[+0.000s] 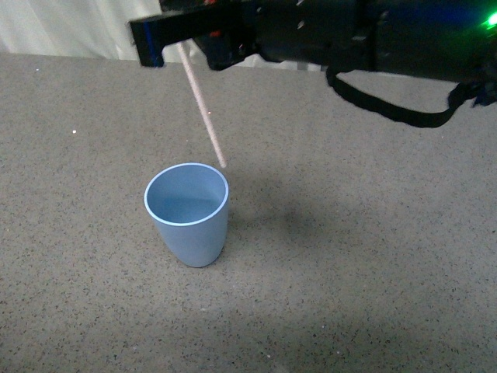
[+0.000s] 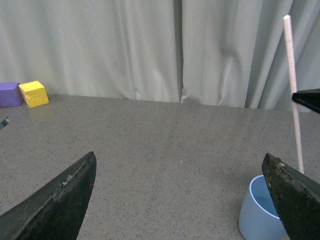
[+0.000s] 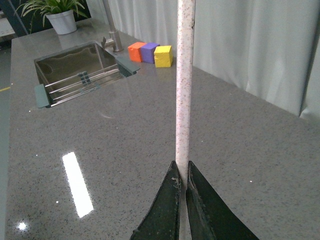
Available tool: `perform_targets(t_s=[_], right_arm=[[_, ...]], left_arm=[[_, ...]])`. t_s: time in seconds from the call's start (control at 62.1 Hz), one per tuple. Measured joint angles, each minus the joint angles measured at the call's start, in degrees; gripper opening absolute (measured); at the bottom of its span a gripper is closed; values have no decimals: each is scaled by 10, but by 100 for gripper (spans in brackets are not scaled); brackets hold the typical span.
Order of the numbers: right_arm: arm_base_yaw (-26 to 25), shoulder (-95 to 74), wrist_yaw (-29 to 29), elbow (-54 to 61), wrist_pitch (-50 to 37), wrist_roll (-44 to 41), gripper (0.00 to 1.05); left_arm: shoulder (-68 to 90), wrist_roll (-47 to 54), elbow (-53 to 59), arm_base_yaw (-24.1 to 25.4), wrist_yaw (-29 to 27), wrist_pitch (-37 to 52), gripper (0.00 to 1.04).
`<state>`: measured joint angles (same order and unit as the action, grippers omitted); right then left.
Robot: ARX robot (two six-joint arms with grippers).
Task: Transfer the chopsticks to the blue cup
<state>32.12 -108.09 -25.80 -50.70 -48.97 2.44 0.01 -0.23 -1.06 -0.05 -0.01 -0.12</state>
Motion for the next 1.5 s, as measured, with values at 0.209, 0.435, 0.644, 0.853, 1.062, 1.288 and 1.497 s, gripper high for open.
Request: perform_targets(t_s=[0.209, 0.435, 0.644, 0.853, 1.062, 1.288, 1.497], right_arm=[[21, -59, 6, -21, -28, 19, 1], [26, -84, 7, -7, -16, 2, 1], [26, -77, 2, 0, -18, -3, 35], [23, -43, 9, 28, -35, -1, 70], [-14, 34, 61, 103, -9, 2, 95], [-100, 199, 134, 276, 93, -63, 95], [-149, 372, 196, 363, 198, -116, 95]], left_arm=[[0, 0, 0, 0, 0, 0, 98], [0, 0, 0, 0, 0, 0, 98], [0, 0, 0, 0, 0, 0, 98], [0, 0, 0, 0, 0, 0, 98], [0, 0, 0, 0, 0, 0, 98], [0, 0, 0, 0, 0, 0, 98], [0, 0, 0, 0, 0, 0, 98]])
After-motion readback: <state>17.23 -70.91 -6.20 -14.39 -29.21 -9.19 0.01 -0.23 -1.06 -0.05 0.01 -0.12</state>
